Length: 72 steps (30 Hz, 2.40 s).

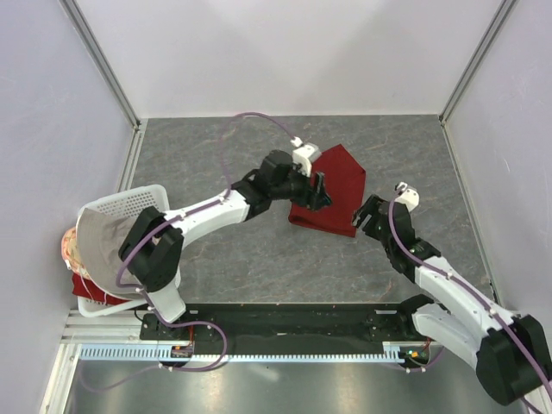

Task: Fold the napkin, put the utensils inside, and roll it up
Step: Fold the napkin, then roll the napkin with the utensil

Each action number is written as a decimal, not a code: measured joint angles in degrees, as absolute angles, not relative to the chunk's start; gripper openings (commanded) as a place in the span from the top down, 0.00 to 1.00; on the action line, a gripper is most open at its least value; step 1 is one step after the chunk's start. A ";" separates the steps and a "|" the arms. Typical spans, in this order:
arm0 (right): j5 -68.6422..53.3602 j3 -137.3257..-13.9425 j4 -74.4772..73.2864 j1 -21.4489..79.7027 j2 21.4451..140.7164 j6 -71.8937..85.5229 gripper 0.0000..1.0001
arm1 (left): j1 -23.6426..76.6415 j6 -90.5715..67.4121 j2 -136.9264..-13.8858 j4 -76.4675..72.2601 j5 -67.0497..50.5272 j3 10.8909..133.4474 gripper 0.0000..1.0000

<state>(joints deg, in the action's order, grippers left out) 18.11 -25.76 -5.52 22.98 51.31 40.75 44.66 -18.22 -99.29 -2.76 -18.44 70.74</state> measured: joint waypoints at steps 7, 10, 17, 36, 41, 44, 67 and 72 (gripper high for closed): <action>13.52 -26.30 -3.99 19.46 62.74 38.65 0.39 | 33.98 -23.51 -96.31 -1.39 -16.36 61.65 0.29; 10.68 -26.55 -2.17 17.50 66.50 38.09 0.41 | 33.06 -24.91 -95.85 -0.95 -16.43 58.70 0.29; 5.52 -26.57 1.10 16.27 70.11 37.85 0.41 | 32.12 -27.35 -94.83 -1.17 -16.71 55.18 0.29; 2.79 -26.81 3.95 16.25 76.47 36.99 0.85 | 31.57 -31.46 -97.41 -5.34 -19.90 54.89 0.32; 2.63 -27.16 4.34 16.25 77.17 36.99 0.86 | 31.57 -32.67 -100.57 -5.52 -21.10 54.89 0.34; 2.35 -27.18 5.06 16.25 77.56 36.99 0.86 | 31.57 -33.41 -102.48 -5.98 -21.80 54.89 0.34; 1.39 -27.18 6.76 16.21 78.46 36.60 0.86 | 31.57 -40.66 -107.59 -14.70 -22.85 53.52 0.46; 1.08 -27.18 7.35 16.21 78.81 36.60 0.86 | 31.57 -40.95 -108.71 -16.12 -22.87 53.76 0.50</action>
<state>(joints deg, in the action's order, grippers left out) 1.08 -27.18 7.35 16.21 78.81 36.60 31.57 -40.95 -108.71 -16.12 -22.87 53.76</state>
